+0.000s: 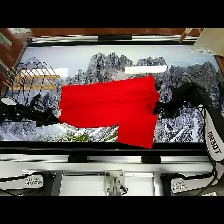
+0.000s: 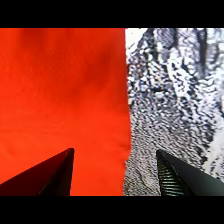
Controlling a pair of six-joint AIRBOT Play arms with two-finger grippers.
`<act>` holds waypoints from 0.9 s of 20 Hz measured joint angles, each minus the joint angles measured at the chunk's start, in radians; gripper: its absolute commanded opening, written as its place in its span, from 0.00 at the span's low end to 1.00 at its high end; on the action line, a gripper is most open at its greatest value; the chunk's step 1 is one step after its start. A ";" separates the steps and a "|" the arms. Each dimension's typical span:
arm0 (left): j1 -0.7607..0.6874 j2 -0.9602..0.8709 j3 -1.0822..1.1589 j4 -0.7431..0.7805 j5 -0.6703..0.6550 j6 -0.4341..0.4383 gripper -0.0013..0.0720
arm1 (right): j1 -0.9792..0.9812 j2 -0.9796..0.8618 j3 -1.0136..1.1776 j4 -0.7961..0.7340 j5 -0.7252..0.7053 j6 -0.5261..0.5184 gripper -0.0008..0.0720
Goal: Fold the shirts.
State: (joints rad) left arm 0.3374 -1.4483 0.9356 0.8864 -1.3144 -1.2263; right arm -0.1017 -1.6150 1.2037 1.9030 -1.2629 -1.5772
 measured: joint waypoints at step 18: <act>0.004 0.293 0.613 -0.034 0.033 0.060 0.06 | -0.001 0.397 0.372 0.200 0.198 -0.240 0.09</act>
State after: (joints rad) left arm 0.3416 -1.1553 1.5486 0.8524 -1.2812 -1.1667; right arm -0.1024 -1.2182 1.5761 2.1033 -1.0645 -1.8172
